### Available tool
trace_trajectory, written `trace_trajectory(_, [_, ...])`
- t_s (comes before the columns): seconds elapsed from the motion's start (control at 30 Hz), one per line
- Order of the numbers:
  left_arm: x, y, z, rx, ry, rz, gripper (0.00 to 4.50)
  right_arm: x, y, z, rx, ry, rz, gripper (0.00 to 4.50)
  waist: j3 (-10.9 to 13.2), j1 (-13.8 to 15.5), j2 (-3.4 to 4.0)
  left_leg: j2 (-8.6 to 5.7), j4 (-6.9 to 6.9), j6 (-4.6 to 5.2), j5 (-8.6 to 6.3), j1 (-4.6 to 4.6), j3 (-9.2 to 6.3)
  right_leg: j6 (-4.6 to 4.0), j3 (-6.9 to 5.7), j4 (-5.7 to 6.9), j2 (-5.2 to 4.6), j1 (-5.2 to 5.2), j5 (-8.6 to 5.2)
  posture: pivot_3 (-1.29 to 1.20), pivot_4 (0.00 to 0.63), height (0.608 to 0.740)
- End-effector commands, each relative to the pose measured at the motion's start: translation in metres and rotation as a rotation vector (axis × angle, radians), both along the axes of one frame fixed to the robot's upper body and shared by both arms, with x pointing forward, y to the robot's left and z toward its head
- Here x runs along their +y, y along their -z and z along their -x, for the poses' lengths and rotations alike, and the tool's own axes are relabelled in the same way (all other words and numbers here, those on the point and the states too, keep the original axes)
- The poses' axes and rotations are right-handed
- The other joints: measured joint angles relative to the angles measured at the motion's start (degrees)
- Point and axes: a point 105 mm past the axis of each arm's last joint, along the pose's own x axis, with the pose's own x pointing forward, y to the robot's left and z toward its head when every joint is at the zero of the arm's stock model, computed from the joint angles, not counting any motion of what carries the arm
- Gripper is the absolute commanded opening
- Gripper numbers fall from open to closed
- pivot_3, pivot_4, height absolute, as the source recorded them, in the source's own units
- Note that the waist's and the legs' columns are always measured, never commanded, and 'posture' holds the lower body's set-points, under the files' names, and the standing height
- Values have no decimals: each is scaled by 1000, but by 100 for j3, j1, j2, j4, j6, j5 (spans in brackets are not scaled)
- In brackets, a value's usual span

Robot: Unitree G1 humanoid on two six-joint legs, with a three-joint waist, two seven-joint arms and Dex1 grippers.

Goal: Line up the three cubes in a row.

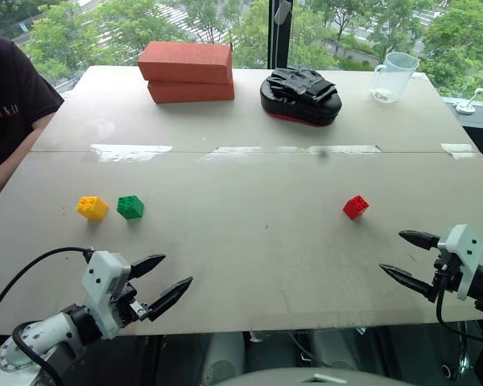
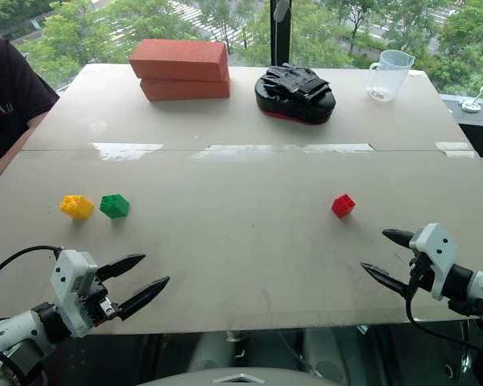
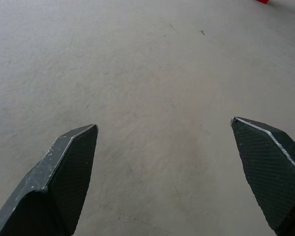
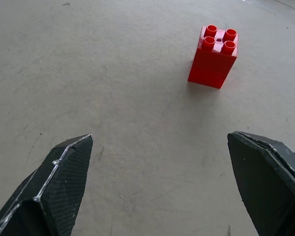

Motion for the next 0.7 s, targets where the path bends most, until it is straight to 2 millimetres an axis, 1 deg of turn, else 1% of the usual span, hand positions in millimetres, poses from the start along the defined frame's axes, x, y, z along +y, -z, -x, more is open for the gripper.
trace_trajectory(0.03, [-7, -20, -13, -75, -24, 69, 4435, 10, -15, -9, -56, 25, -34, 4500, 0, 0, 0, 0, 0, 0, 0, 0, 0, 0, 0, 0, 0, 0, 0, 0, 150, 740])
trace_trajectory(0.1, [-17, -45, -27, -132, -31, 187, 4435, 22, -28, -24, -76, 68, -19, 4500, 5, 0, 7, 2, 0, 1, 0, 1, -3, -1, -1, 2, 1, 1, 1, 0, 150, 740])
trace_trajectory(0.13, [-24, -52, -30, -145, -9, 209, 4435, 25, -31, -30, -60, 88, -7, 4500, 6, 0, 8, 4, 8, 0, 1, 0, -6, 1, -2, 12, 0, -1, -1, 0, 150, 740])
trace_trajectory(0.23, [-43, -63, -27, -150, 112, 198, 4435, 30, -37, -45, -12, 115, -13, 4500, -5, -15, -3, 4, 15, -1, 0, 6, -1, -9, -1, 19, 0, 2, 6, 0, 150, 740])
trace_trajectory(0.33, [-60, -67, -22, -165, 241, 131, 4435, 31, -40, -64, -3, 158, 27, 4500, -6, -10, -5, -3, 14, 2, 2, 4, 8, -17, 6, 17, 1, 5, 10, 0, 150, 740])
trace_trajectory(0.4, [-65, -68, -20, -167, 282, 107, 4435, 32, -39, -69, 10, 172, 38, 4500, -4, 15, -4, -11, 8, 2, 1, -3, 9, -18, 6, 16, 4, 0, 11, 0, 150, 740])
trace_trajectory(0.53, [-85, -72, -9, -167, 455, 58, 4435, 40, -29, -91, 121, 187, 38, 4500, -2, 2, 0, -13, -3, 1, 1, -11, 5, -20, 1, 2, 18, 0, 9, 0, 150, 740])
trace_trajectory(0.6, [-87, -71, -6, -159, 489, 46, 4435, 44, -26, -100, 145, 213, 40, 4500, -1, -20, 1, -11, -2, 1, 1, -10, 6, -20, 5, 2, 21, -1, 10, 0, 150, 740])
trace_trajectory(0.7, [-87, -72, -3, -154, 497, 44, 4435, 46, -21, -108, 188, 243, 48, 4500, 0, -19, 2, -11, -2, 1, 1, -8, 7, -20, 6, 4, 21, -1, 10, 0, 150, 740])
